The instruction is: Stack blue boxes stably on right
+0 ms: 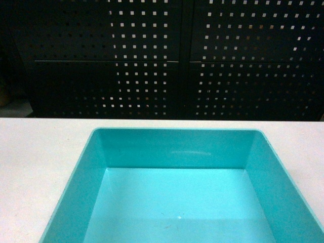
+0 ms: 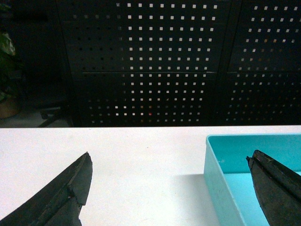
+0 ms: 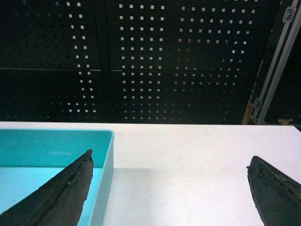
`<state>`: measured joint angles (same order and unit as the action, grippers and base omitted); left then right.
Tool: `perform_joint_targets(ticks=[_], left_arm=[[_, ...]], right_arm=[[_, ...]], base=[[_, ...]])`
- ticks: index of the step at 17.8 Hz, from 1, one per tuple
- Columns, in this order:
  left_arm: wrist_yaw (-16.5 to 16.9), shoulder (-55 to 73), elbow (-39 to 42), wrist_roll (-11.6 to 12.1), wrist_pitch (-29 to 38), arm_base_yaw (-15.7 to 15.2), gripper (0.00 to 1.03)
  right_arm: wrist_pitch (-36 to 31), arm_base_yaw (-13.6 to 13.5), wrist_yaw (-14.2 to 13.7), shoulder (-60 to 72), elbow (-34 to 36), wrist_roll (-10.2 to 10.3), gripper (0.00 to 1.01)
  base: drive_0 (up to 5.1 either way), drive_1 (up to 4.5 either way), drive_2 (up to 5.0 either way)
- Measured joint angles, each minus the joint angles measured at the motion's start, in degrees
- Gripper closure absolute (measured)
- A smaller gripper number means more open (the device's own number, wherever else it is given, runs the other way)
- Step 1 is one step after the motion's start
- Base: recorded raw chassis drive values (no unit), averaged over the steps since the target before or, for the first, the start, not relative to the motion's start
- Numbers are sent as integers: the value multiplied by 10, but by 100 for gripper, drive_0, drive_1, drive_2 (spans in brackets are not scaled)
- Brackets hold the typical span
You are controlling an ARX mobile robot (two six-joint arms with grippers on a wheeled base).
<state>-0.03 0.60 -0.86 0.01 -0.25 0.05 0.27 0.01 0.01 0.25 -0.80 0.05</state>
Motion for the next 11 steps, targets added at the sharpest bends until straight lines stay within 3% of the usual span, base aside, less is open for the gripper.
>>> perform_joint_targets(ticks=[11], left_arm=[[0,0,0,0,0,0,5]], right_arm=[[0,0,0,0,0,0,3]], base=[[0,0,0]])
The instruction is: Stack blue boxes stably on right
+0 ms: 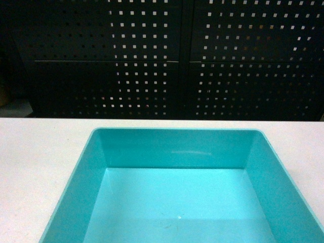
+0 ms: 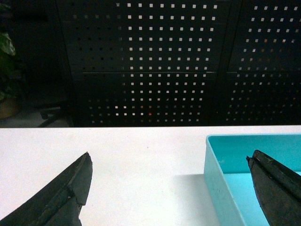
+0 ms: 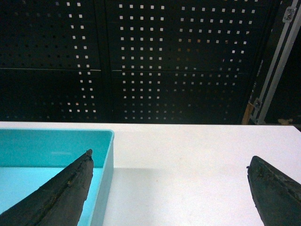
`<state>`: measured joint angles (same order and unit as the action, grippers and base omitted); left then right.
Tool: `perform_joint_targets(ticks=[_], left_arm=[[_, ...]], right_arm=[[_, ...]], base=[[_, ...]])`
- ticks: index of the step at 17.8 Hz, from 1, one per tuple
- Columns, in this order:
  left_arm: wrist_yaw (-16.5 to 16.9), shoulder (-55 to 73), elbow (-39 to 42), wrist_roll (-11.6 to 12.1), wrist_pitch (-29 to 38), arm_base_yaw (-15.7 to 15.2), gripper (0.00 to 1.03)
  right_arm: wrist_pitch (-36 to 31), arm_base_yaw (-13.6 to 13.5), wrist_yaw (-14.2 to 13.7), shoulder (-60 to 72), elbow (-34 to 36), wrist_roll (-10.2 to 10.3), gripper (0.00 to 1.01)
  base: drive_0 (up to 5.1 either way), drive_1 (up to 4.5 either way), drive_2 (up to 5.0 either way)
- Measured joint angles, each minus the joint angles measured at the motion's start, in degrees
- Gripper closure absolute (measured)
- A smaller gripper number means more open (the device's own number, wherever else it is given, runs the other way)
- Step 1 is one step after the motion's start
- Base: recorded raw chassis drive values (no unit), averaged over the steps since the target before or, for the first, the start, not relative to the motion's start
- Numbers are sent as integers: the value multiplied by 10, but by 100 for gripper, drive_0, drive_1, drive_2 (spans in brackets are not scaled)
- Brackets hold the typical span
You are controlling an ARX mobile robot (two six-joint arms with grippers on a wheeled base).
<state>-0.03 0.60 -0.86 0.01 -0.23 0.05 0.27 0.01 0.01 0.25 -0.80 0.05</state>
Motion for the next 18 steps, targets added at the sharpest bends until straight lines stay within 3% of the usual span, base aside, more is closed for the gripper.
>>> perform_joint_targets(ticks=[9,11,13,14,15,17,18], left_arm=[[0,0,0,0,-2,-1,5],[16,-4,0,4,-10,-26,5],[68,11,-2,4,12,-87,5],[128,51,-15,-1,35,-142,5],[172,111,-42,-8,76,-176,5],[270,217,-119,-34,91,-182,5],[297,262,-153,-38,74,-170,5]], right_arm=[[0,0,0,0,0,0,3],[-2,0,7,0,0,-1,3],[-51,0,11,39,-1,-2,3],[-94,-1,11,99,-12,-1,3],[-132,-9,7,152,-33,-1,3],[-189,-31,7,242,-93,-1,3],[-203,-42,6,278,-118,-1,3]], base=[[0,0,0],[0,0,0],[0,0,0],[0,0,0],[0,0,0],[0,0,0],[0,0,0]])
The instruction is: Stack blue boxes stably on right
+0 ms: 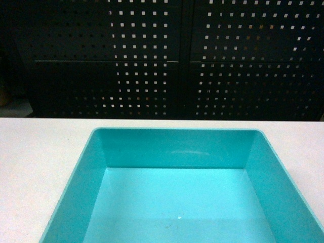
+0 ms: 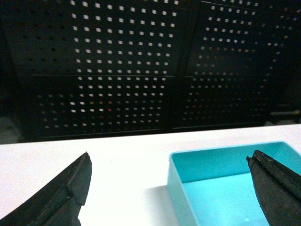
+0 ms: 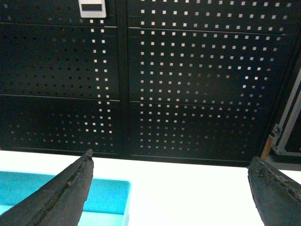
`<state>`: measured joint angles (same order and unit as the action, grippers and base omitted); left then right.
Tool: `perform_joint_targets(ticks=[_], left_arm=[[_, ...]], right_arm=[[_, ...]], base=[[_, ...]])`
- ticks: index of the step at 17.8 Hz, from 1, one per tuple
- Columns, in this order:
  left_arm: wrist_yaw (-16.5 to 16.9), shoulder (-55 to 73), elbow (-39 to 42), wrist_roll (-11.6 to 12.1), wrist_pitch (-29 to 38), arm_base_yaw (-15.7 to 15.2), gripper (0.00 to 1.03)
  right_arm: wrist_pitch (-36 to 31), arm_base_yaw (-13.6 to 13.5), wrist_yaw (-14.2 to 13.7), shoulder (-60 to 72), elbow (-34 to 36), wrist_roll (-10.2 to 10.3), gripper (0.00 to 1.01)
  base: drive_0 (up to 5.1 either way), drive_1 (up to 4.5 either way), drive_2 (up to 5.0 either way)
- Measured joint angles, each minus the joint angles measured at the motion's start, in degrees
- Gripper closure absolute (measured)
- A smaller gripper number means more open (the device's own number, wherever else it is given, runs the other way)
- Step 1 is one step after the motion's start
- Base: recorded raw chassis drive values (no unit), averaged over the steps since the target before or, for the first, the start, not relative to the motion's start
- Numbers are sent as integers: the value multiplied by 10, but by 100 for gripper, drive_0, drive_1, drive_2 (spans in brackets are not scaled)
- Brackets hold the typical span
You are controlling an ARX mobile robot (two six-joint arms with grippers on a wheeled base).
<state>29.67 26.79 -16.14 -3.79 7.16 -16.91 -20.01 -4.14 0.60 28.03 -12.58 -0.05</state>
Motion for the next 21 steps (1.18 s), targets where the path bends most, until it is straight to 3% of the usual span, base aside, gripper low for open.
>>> perform_joint_targets(ticks=[3,5,7,12,16,18,21], left_arm=[[19,122,-102,-22,-47,69,5],[-4,207,-163,-18,-66,136,5],[-31,309,-219,-4,-57,189,5],[-96,479,-290,27,-89,238,5],[-135,546,-292,43,-103,257,5],[-157,573,-273,47,-84,259,5],[-163,600,-255,47,-75,264,5]], right_arm=[[-19,-35,-5,103,-50,0,3],[-35,-50,-1,167,-94,0,3],[-43,-50,26,263,-155,-12,3],[-5,-42,62,477,-266,-41,3],[28,-53,68,555,-274,-50,3],[9,-57,62,579,-267,-55,3],[-7,-64,53,603,-248,-62,3]], base=[[0,0,0],[0,0,0],[0,0,0],[0,0,0],[0,0,0],[0,0,0],[0,0,0]])
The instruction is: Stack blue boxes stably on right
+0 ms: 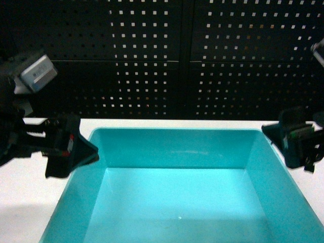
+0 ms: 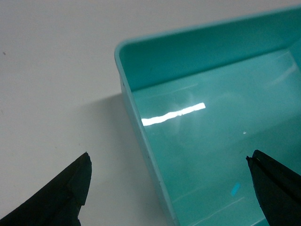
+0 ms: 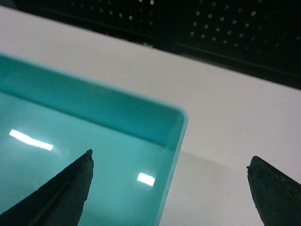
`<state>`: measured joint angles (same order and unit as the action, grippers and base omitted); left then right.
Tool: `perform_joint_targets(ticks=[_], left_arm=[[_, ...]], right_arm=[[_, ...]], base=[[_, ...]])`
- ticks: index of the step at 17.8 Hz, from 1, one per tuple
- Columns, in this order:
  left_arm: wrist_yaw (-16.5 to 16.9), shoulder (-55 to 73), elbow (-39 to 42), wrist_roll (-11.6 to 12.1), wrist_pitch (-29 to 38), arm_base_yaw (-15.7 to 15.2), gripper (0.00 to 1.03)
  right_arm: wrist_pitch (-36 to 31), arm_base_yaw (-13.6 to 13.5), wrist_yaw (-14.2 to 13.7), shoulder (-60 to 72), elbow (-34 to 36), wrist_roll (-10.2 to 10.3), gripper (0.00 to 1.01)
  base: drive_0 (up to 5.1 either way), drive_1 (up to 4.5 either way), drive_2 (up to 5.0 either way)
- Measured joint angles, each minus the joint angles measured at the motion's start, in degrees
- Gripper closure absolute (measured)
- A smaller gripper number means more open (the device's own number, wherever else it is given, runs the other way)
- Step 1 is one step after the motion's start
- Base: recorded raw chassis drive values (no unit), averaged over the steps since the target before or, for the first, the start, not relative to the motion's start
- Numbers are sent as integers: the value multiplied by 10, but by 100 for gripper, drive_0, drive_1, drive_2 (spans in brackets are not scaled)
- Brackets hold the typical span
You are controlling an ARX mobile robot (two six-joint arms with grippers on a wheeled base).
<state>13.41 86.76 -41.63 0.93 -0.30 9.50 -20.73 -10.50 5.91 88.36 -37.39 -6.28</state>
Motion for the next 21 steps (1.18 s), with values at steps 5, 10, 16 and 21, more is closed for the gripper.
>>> perform_joint_targets(ticks=[5,10,16,21], left_arm=[[-10,40,12,-1,28,12,5],[-44,134,15,-30,63,45,5],[-50,117,31,-55,59,59,5],[-55,117,41,-69,56,60,5]], right_arm=[[-25,-4,-10,49,13,-14,3],[-58,0,-22,152,15,-38,8],[-76,-10,-27,152,53,-30,65],[-89,-12,-22,150,59,29,93]], base=[[0,0,0],[0,0,0],[0,0,0],[0,0,0]])
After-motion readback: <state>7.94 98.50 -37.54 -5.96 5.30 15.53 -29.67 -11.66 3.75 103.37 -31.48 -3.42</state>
